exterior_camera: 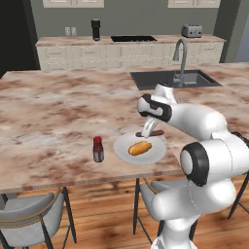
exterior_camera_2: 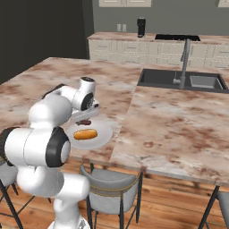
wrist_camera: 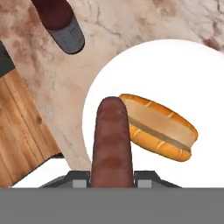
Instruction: Move the hot dog bun to the plate on the dining table and place the condiment next to that plate. Then navigate to the fridge and take the sausage and place it on the plate as well.
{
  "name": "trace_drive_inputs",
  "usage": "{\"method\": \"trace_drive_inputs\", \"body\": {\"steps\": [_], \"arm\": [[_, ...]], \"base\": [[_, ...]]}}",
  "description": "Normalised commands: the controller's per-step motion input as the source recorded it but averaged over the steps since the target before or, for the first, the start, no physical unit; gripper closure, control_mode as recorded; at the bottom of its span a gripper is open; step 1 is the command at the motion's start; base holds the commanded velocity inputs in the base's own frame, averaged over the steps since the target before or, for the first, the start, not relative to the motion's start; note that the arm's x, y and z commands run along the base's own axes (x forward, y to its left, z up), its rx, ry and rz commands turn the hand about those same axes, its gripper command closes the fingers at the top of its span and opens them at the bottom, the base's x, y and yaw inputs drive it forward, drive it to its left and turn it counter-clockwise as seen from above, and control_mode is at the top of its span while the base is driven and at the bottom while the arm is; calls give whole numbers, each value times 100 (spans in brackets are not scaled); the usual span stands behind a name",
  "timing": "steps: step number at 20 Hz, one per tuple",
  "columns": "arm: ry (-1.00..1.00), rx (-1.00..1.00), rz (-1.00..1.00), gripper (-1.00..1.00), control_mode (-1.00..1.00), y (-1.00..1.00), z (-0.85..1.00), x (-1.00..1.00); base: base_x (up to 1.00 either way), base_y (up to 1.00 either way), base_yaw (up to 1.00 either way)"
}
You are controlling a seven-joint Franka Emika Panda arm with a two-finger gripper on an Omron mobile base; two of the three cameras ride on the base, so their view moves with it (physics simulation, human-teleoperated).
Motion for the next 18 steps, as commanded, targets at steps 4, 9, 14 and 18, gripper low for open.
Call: {"method": "trace_drive_inputs", "body": {"steps": [4, 9, 14, 18], "arm": [[8, -1, 12, 100, -100, 0, -42, 54], [5, 0, 11, 100, -100, 0, -39, 57], [1, 0, 8, 100, -100, 0, -47, 43], [0, 0, 6, 100, -100, 0, -44, 35]], "base": [[0, 0, 0], [0, 0, 0], [0, 0, 0], [0, 0, 0]]}}
